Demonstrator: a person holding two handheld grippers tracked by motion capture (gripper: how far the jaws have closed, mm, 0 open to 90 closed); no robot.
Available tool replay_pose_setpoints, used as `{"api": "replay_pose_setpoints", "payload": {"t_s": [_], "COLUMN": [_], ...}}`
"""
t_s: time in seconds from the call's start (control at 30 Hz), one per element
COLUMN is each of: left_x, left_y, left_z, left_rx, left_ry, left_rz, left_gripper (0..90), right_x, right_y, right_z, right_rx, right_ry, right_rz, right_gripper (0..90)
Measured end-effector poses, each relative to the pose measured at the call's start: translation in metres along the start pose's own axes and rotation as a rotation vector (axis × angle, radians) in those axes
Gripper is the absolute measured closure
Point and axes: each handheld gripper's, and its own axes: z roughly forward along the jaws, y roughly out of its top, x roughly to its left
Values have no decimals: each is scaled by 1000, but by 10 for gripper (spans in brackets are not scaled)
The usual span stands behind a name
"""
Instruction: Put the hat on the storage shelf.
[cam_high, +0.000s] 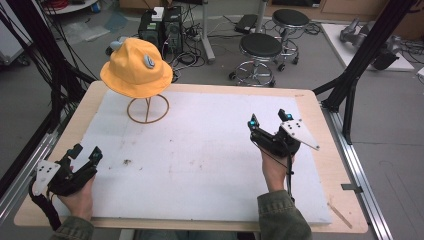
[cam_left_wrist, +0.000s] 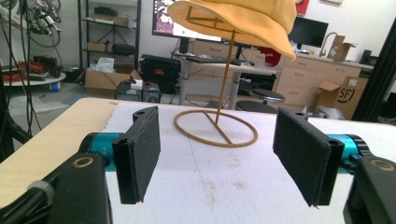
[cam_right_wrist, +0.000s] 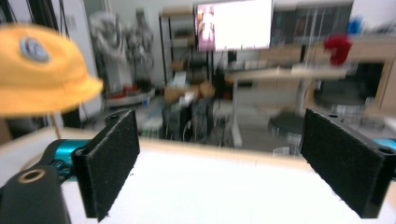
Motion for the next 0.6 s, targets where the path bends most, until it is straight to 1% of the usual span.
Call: {"api": "replay_pose_setpoints", "payload": {"t_s": [0.03, 0.1, 0.23, 0.37, 0.47, 0.53, 0.6], "left_x": [0, 0, -2, -2, -2, -2, -2], "left_y": [0, 0, 1, 1, 1, 1, 1], "left_z": [0, -1, -1, 0, 0, 1, 2], "left_rx": [0, -5, -7, -5, -7, -8, -7], "left_ry": [3, 5, 0, -3, -1, -1, -2], "left_rz": [-1, 4, 6, 9, 7, 5, 4], "left_gripper": [321, 322, 322, 322, 322, 322, 322], "right_x": [0, 1, 5, 6, 6, 5, 5], "right_y": [0, 1, 4, 6, 7, 8, 7], "right_z": [-1, -3, -9, -15, -18, -21, -24], "right_rx": [11, 12, -9, -13, -13, -14, -19], "right_ry": [6, 5, 9, 7, 1, -1, -16], "right_rz": [2, -14, -20, -24, -15, -1, -7], "right_gripper": [107, 107, 108, 108, 108, 108, 108]}}
